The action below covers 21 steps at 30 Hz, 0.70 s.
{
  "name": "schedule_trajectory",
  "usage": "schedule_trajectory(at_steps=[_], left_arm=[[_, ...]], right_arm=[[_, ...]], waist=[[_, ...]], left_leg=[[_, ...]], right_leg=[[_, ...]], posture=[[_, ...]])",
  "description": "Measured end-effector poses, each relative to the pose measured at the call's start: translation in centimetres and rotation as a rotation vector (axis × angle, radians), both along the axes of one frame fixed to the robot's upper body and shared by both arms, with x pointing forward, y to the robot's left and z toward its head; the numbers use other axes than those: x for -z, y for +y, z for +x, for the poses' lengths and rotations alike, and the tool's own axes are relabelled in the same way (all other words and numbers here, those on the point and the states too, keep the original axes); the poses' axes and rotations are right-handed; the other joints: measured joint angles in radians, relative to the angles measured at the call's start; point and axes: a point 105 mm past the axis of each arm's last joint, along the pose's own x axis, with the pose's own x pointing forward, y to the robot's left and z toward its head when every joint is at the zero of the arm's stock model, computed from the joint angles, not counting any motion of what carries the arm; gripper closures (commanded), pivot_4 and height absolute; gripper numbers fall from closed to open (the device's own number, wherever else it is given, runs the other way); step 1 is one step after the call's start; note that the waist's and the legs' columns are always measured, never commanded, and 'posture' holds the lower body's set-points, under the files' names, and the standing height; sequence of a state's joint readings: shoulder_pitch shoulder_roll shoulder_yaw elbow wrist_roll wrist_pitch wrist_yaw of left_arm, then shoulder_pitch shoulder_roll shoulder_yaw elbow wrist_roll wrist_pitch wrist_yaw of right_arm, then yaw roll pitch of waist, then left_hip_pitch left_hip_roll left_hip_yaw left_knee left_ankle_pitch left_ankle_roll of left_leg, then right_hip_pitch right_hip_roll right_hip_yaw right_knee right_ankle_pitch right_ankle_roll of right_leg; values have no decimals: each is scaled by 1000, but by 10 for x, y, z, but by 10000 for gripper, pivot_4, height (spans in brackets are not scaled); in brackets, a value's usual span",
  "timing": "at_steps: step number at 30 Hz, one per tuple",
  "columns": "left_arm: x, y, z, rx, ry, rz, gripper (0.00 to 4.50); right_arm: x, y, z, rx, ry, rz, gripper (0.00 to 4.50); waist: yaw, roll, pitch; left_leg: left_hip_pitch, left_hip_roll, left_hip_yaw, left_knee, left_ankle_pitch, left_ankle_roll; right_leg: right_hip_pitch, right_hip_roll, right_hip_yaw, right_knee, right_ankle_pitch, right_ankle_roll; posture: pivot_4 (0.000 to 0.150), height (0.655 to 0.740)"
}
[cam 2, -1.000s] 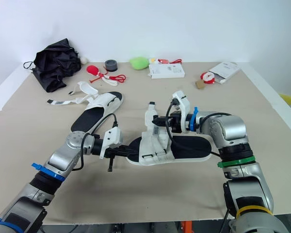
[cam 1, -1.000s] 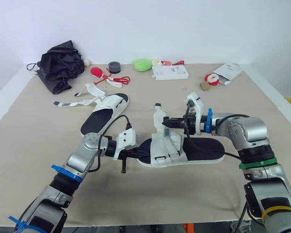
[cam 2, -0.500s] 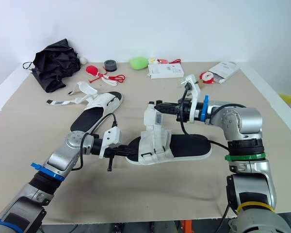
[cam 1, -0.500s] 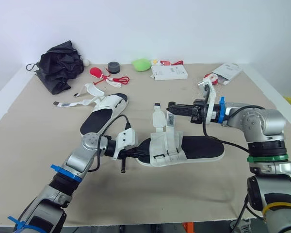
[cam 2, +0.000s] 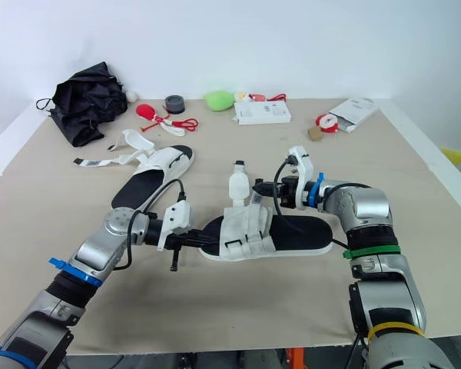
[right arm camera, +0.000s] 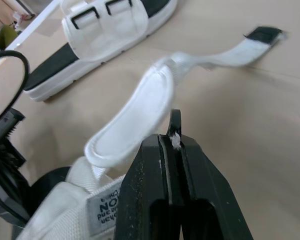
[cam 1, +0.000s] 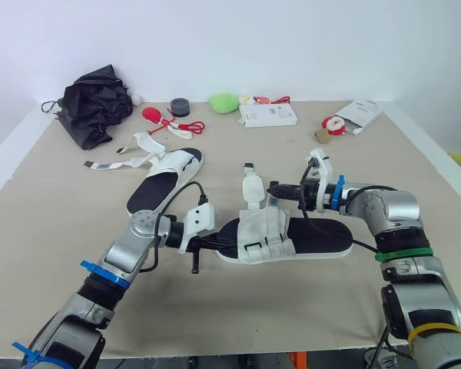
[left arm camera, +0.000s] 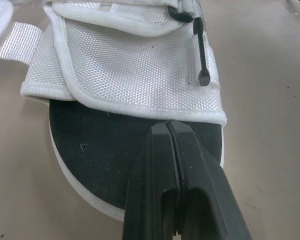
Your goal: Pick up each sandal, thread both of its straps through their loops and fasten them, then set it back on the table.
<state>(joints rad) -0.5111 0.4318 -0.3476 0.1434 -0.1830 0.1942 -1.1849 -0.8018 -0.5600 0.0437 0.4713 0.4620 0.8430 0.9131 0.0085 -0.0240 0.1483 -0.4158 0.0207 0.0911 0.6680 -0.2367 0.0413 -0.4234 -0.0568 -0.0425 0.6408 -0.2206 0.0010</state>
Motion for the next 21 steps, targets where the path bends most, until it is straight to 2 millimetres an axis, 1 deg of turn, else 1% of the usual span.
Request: schedule_trajectory(at_steps=[2, 4, 5, 6, 8, 9, 13, 16, 18, 21], left_arm=[[0, 0, -1, 0, 0, -1, 45000], [0, 0, -1, 0, -2, 0, 45000], [0, 2, -1, -2, -4, 2, 45000], [0, 3, -1, -2, -5, 7, 45000], [0, 3, -1, -3, -6, 7, 45000], [0, 3, -1, -4, -6, 7, 45000], [0, 3, -1, -3, -6, 8, 45000], [-1, 3, -1, -2, -7, 7, 45000], [-1, 3, -1, 1, -8, 7, 45000], [-1, 2, -1, 4, -8, 8, 45000]], right_arm=[[8, -5, 2, 27, 23, -31, 29465], [20, -13, 5, 72, 50, -85, 18719], [23, -14, 6, 80, 55, -93, 15329], [21, -12, 7, 76, 51, -101, 10266], [18, -10, 9, 71, 41, -113, 2084], [17, -9, 10, 68, 37, -112, 467], [18, -10, 11, 79, 40, -123, 467], [12, -15, 16, 110, 44, -106, 467], [2, -21, 20, 137, 39, -77, 467], [-28, -20, 23, 112, 3, -13, 467]], waist=[[0, 0, 0], [0, 0, 0], [0, 0, 0], [-2, 1, -1], [-2, 1, -1], [-2, 1, -1], [-2, 1, -1], [-2, 2, -1], [-2, 3, 0], [-2, 3, 0]], left_leg=[[0, 0, 0, 0, 0, 0], [0, 0, 0, 0, 0, 0], [0, 0, 0, -1, 0, 0], [0, 0, 0, -1, 0, 0], [0, 0, 0, -2, 0, 0], [0, 0, 0, -2, 0, 0], [1, 0, 0, -2, 0, 0], [0, 0, 0, -2, 0, 0], [0, 0, 1, -2, 0, 0], [0, 0, 1, -2, 0, 0]], right_leg=[[0, 0, 0, 0, 0, 0], [0, 0, 0, 0, 0, 0], [-1, 0, 0, 0, 0, -1], [-1, 0, 0, 0, 0, -2], [-1, 0, 0, 0, 2, -7], [0, 0, 0, 0, 2, -7], [0, 0, 0, 0, 2, -6], [-1, 1, 0, 0, 2, -6], [-1, 1, 0, 0, 2, -6], [-1, 1, 0, 0, 5, -2]], posture=[[1500, 7400], [1500, 7400], [1500, 7400], [1500, 7400], [1500, 7400], [1500, 7400], [1500, 7400], [1500, 7400], [1500, 7400], [1500, 7400]])
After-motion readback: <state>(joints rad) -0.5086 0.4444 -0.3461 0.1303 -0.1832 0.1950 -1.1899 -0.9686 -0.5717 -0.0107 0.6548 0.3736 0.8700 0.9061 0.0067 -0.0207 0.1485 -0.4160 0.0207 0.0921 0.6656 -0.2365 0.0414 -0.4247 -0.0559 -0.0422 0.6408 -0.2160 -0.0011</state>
